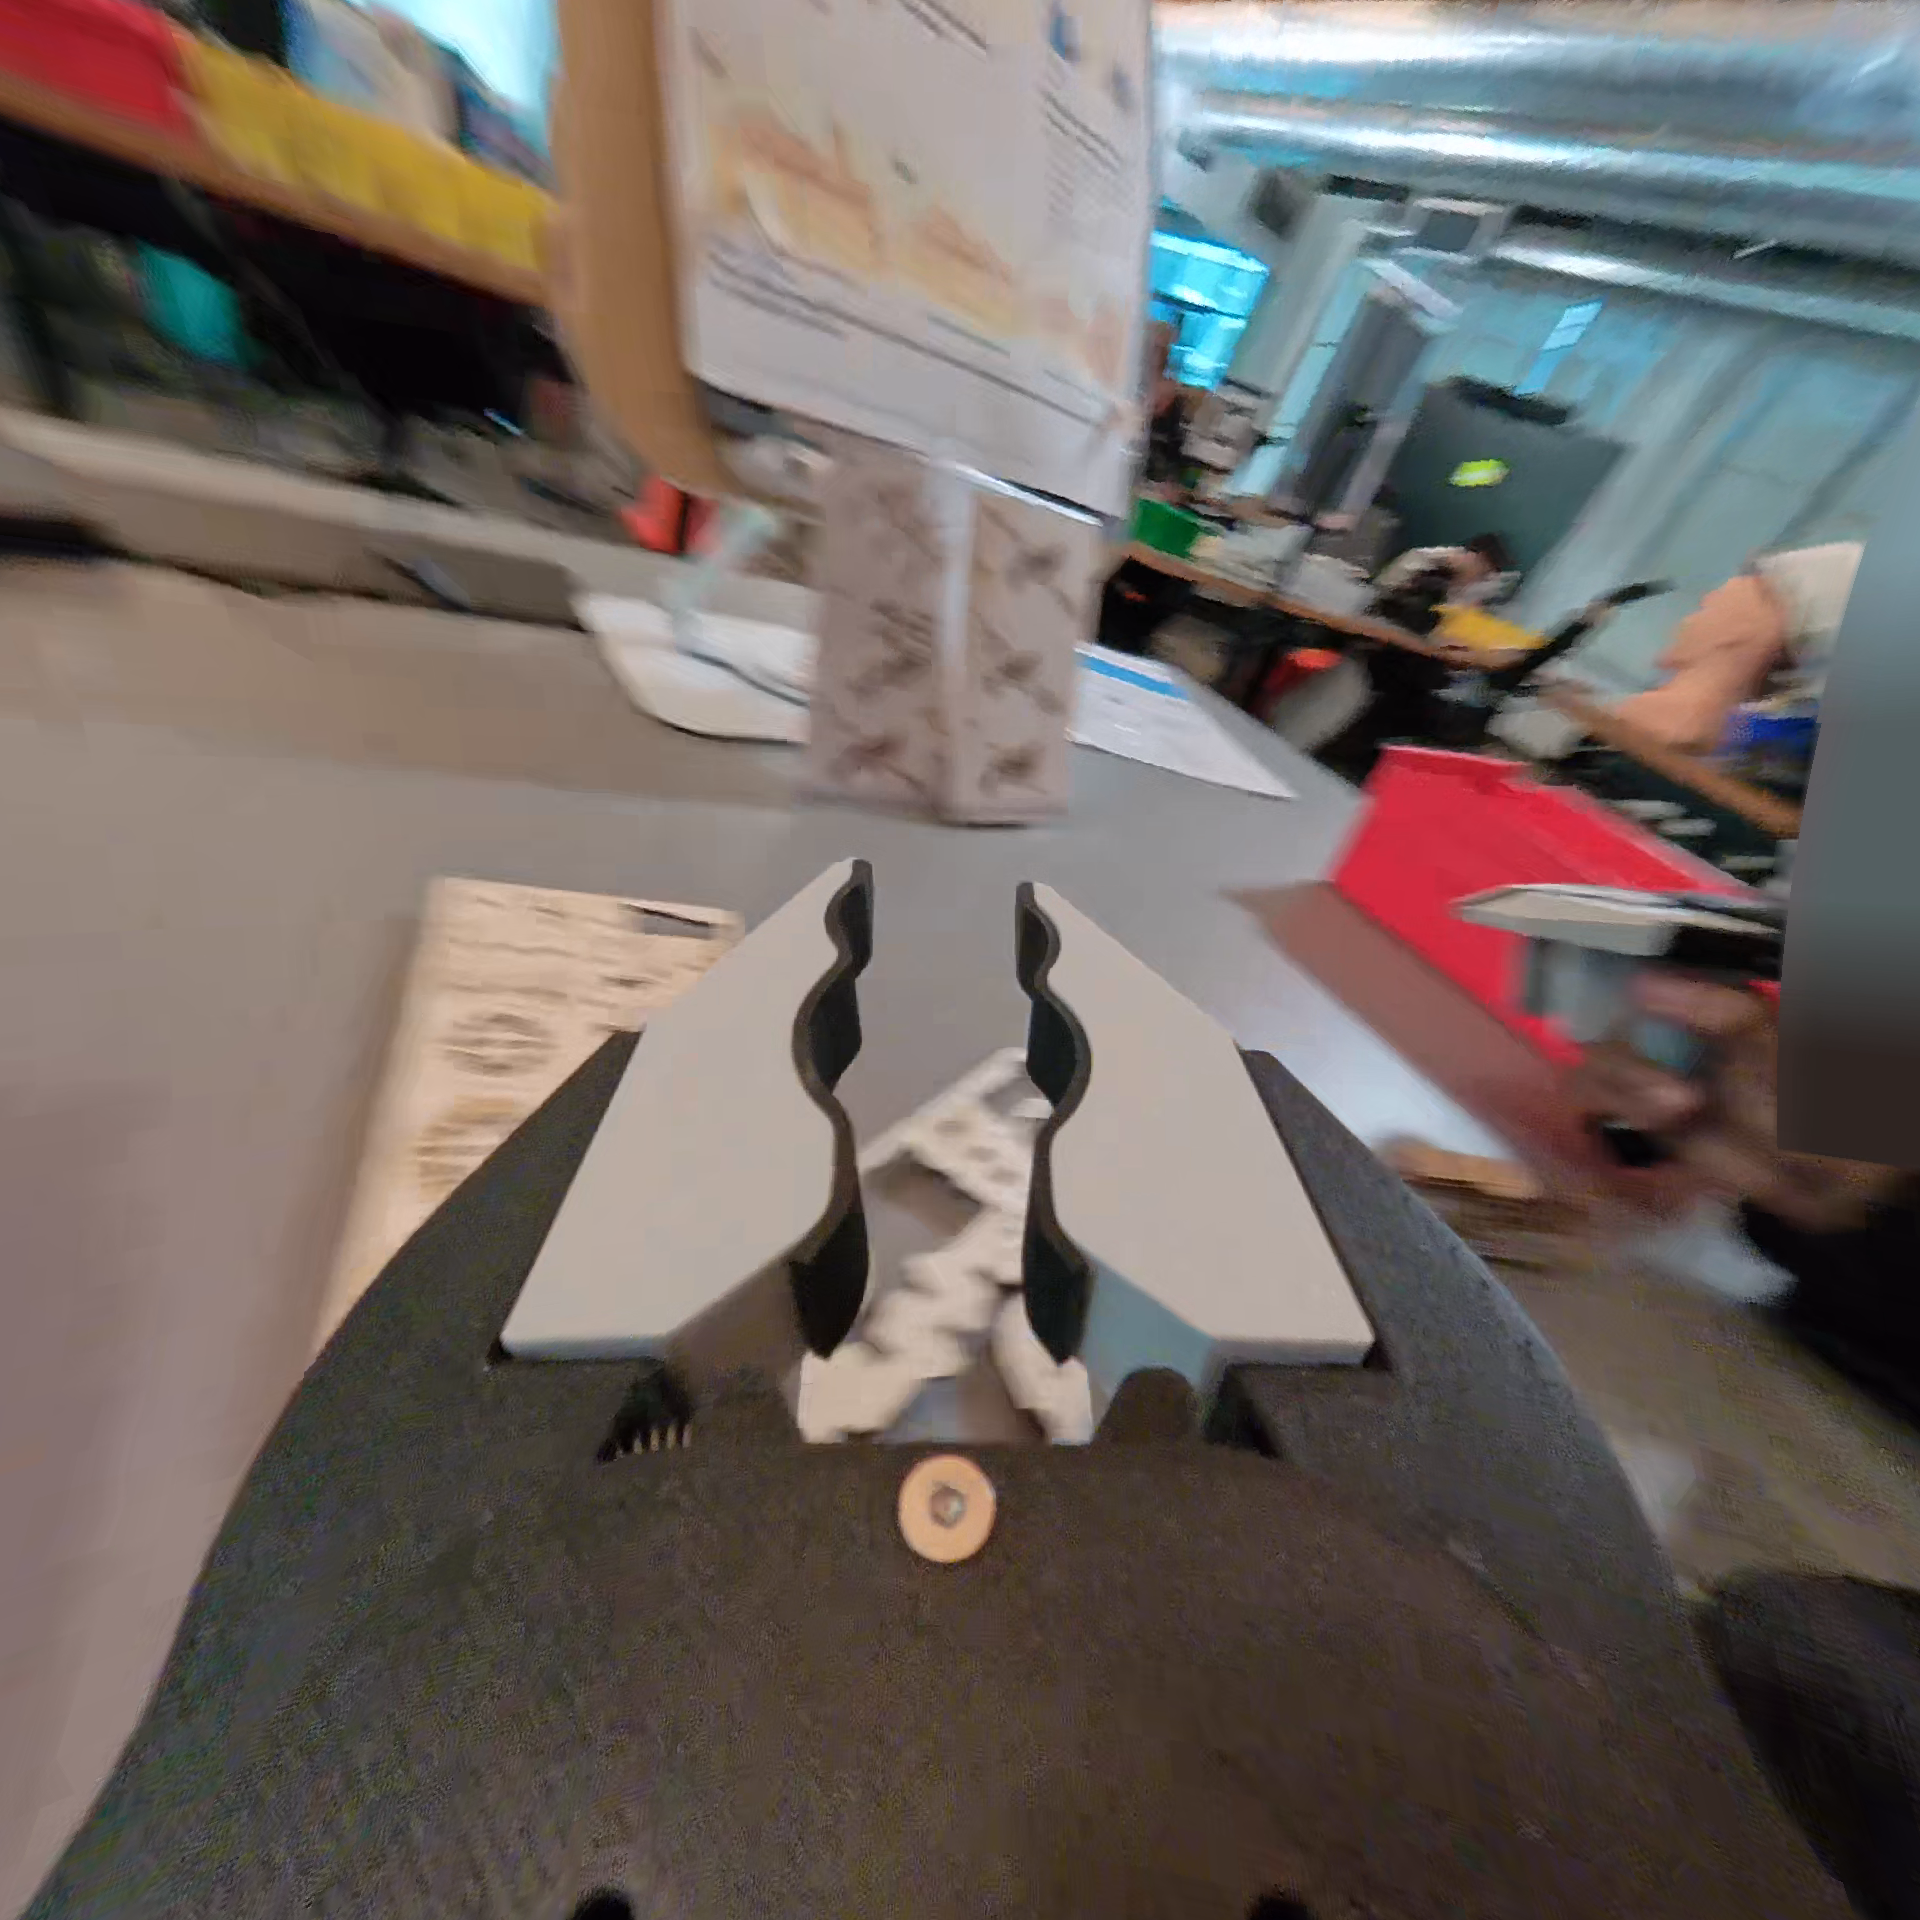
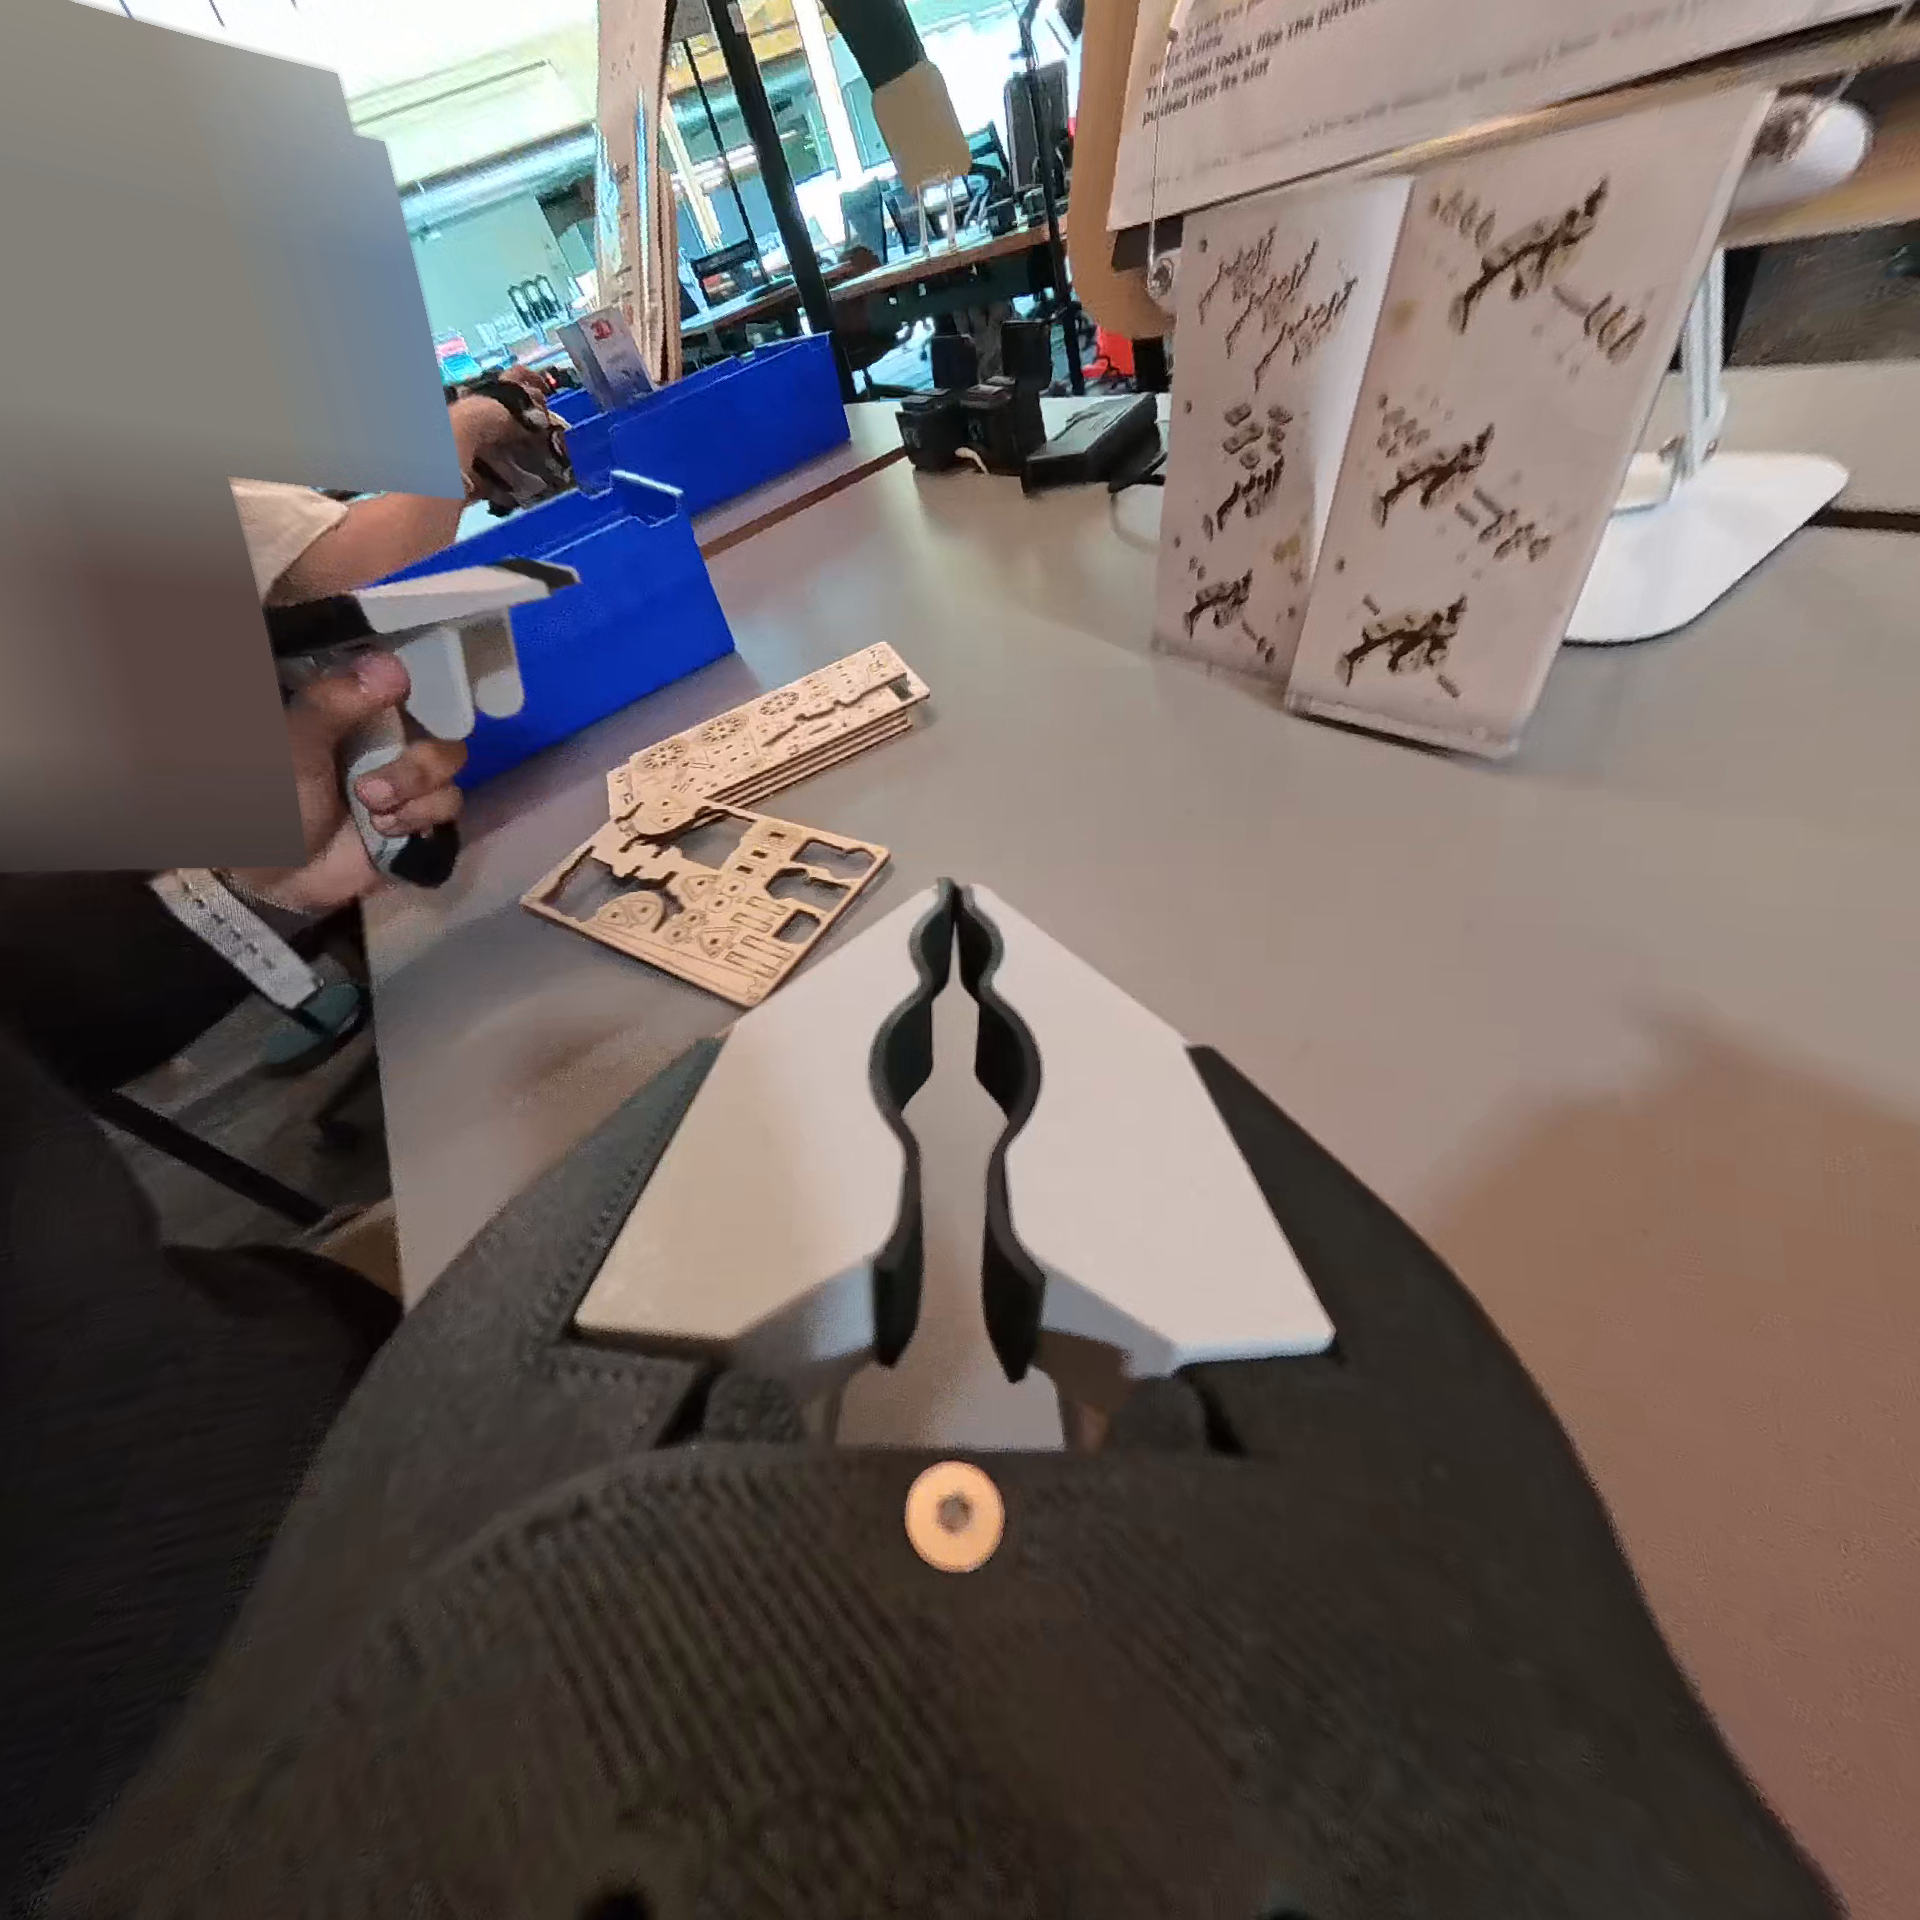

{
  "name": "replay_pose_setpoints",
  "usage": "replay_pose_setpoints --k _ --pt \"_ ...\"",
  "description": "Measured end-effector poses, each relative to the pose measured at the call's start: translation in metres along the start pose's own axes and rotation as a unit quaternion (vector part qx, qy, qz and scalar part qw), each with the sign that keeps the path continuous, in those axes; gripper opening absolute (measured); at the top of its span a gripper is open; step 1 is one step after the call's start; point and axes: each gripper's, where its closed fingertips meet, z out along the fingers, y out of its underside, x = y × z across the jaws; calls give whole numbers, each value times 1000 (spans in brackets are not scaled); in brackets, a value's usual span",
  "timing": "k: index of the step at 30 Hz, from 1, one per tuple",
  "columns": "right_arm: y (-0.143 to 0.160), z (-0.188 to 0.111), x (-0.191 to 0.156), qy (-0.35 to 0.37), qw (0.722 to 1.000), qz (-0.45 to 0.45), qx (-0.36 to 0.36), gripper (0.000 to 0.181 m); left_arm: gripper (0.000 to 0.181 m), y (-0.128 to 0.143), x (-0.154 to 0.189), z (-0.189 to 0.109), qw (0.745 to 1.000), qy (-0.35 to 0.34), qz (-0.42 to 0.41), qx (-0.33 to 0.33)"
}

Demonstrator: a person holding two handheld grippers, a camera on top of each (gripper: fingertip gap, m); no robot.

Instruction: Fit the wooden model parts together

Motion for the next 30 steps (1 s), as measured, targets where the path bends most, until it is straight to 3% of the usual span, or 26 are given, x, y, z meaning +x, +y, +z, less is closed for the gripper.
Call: replay_pose_setpoints --k 2,6,10,15,20,27,30 --pt "-2 4 1 9 1000 -15 0 0 30 -7 -39 -15 997 -71 44 4" --pt "-3 1 -4 8 1000 11 16 0 33 3 -69 -23 996 -82 6 -32" --pt "1 -9 -5 31 999 14 18 0 33 17 -59 -18 997 -40 -35 -60" --pt "14 -24 -6 54 998 26 14 0 33 20 -45 -2 997 -20 4 -69" --pt "26 -37 3 85 996 8 -7 0 35 37 -33 22 992 18 -14 -126" --pt "42 -37 12 106 994 -7 -39 0 34 41 -35 39 989 12 30 -143" --pt "39 -35 20 106 994 18 -30 2 35 47 -40 39 987 4 11 -161"
